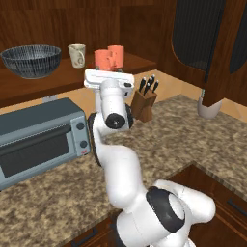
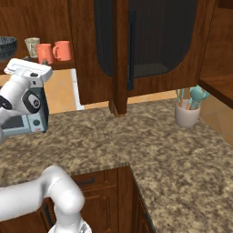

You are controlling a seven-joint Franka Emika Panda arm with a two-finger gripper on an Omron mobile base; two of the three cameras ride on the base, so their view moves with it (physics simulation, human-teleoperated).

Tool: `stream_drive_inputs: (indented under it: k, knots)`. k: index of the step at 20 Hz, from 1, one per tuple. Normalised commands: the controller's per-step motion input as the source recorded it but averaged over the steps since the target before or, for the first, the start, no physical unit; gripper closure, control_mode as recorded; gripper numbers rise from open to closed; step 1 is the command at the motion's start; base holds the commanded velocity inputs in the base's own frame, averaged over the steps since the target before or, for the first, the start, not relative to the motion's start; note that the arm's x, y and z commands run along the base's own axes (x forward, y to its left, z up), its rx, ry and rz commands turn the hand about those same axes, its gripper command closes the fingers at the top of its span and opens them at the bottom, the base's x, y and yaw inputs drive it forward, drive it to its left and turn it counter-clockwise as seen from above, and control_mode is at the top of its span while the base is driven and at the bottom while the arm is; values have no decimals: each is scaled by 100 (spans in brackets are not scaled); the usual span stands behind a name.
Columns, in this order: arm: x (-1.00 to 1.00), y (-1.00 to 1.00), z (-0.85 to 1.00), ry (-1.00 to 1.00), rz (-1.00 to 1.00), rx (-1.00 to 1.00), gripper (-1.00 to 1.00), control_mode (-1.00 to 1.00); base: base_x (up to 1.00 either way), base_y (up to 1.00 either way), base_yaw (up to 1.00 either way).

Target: Gather all objects into one cabinet and sort the glasses and bowls to opposite sides.

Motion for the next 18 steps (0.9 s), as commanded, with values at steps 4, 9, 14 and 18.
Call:
stream_drive_inputs:
  k: [4, 9, 14, 18]
  knots:
    - [-100, 1, 98, 24, 0, 17, -100, -100, 0, 0, 0]
    - [-100, 4, 59, 25, 0, 14, -100, -100, 0, 0, 0]
    - [-100, 7, 7, 15, 0, 10, -100, -100, 0, 0, 0]
    - [-100, 14, 0, 13, 0, 7, -100, -100, 0, 0, 0]
